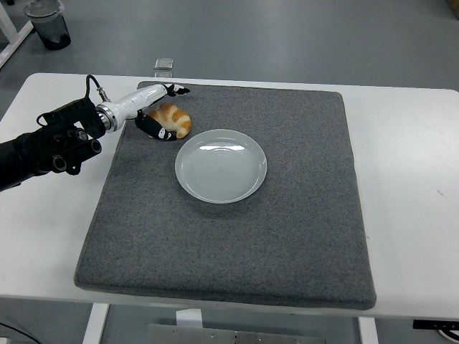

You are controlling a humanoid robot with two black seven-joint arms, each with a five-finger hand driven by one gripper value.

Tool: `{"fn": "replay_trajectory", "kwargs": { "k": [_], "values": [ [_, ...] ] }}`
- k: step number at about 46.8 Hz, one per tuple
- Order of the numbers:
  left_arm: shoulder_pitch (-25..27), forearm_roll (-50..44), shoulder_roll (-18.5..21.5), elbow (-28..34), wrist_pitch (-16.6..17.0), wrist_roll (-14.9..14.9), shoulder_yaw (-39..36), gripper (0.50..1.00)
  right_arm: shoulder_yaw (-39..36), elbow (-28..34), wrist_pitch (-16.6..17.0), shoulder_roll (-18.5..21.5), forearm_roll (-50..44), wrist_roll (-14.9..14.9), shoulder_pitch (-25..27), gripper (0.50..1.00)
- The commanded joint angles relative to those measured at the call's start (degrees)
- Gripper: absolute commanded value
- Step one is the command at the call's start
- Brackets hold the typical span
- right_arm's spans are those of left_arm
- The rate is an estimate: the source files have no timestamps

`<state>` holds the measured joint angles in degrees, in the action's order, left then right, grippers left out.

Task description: Place the bread on the plate

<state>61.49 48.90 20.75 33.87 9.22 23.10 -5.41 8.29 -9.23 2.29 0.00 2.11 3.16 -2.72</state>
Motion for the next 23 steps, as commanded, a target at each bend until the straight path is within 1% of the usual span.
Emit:
{"fn": "replay_trajectory", "kwargs": {
  "k": [1, 10, 23],
  "values": [
    [-0.05, -0.47, -0.1, -0.2, 0.01, 0.01, 0.05, 0.988, 0.06, 0.0, -0.01, 0.0, 0.0, 0.0, 0.0, 0.932],
    [-0.05, -0.74, -0.36, -0.38, 0.01, 0.01, -0.04, 0.988, 0.06, 0.0, -0.01, 0.0, 0.0, 0.0, 0.0, 0.932],
    [-0.4, -0.74, -0.45, -1.7, 0.54, 0.01, -0.39, 0.956, 0.06, 0.0, -0.01, 0.0, 0.0, 0.0, 0.0, 0.932]
  ]
}}
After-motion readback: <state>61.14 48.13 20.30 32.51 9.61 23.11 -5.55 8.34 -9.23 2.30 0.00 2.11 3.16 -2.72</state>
